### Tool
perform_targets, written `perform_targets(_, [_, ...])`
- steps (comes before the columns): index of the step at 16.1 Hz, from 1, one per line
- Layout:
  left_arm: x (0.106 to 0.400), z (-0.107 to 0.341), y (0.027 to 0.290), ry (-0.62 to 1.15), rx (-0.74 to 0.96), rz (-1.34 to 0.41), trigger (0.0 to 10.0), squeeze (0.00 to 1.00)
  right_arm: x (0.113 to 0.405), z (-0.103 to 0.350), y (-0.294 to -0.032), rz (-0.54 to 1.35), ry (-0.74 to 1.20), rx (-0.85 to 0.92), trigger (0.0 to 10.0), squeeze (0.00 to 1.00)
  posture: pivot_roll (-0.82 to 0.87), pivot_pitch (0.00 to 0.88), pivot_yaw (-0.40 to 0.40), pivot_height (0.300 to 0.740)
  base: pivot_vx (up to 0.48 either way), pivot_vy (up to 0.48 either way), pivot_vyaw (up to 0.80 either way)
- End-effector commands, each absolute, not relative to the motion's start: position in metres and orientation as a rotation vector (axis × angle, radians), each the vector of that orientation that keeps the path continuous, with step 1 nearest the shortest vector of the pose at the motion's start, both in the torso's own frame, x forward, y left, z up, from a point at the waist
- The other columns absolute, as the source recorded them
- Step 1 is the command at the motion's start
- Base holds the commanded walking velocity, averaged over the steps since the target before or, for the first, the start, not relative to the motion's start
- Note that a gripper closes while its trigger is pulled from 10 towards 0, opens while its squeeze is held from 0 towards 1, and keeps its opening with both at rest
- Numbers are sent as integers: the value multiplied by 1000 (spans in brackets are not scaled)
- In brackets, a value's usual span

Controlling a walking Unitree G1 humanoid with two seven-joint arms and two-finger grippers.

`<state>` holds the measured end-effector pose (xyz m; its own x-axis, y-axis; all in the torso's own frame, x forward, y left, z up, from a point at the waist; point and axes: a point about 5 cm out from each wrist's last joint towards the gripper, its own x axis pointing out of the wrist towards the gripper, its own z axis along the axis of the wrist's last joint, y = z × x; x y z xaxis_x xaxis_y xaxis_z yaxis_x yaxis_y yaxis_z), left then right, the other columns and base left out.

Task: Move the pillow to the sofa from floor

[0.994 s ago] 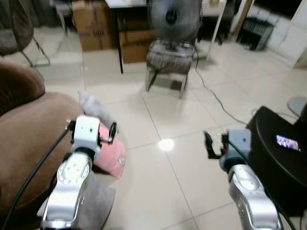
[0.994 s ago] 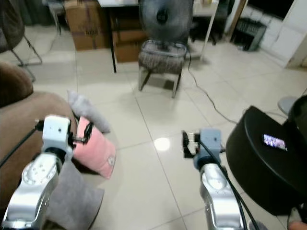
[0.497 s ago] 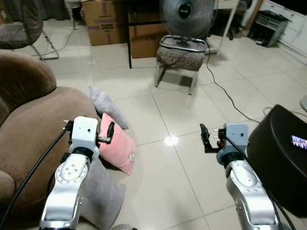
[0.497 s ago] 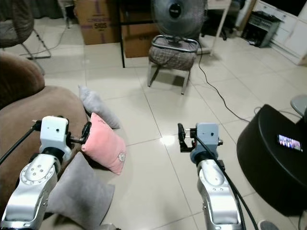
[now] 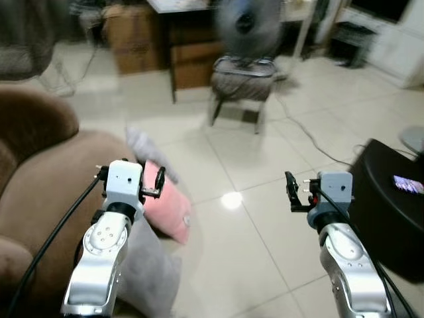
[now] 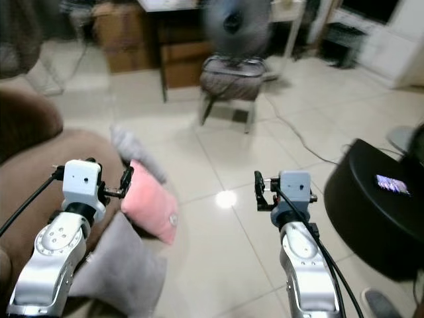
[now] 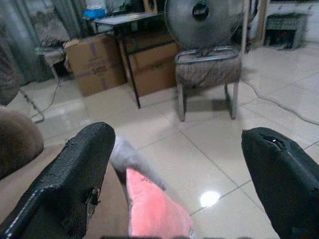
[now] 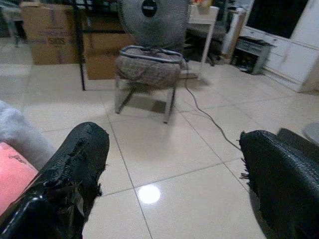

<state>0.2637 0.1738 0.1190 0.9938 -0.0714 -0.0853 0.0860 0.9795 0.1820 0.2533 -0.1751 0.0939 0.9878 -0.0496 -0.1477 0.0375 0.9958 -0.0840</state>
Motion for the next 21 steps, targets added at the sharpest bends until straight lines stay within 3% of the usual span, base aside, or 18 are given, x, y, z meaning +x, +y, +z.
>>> perform_targets(1, [262,118,179,86,206,-62,10000,0,255,95,-170,-29,144,-69,10000,0,-7,0,-4,740,0,337,0])
perform_targets(7, [262,118,178,79,247,-73,10000,0,255,94,-169,-25,149,-67,10000,0,-4,0,-7,740,0,269,0])
perform_targets(13, [266,118,181,76,254,-58,10000,0,258,94,-169,-28,148,-69,10000,0,-4,0,-5,740,0,-285,0])
perform_targets(21, [271,117,181,71,254,-61,10000,0,259,94,-169,-33,147,-67,10000,0,-4,0,2,740,0,480,0])
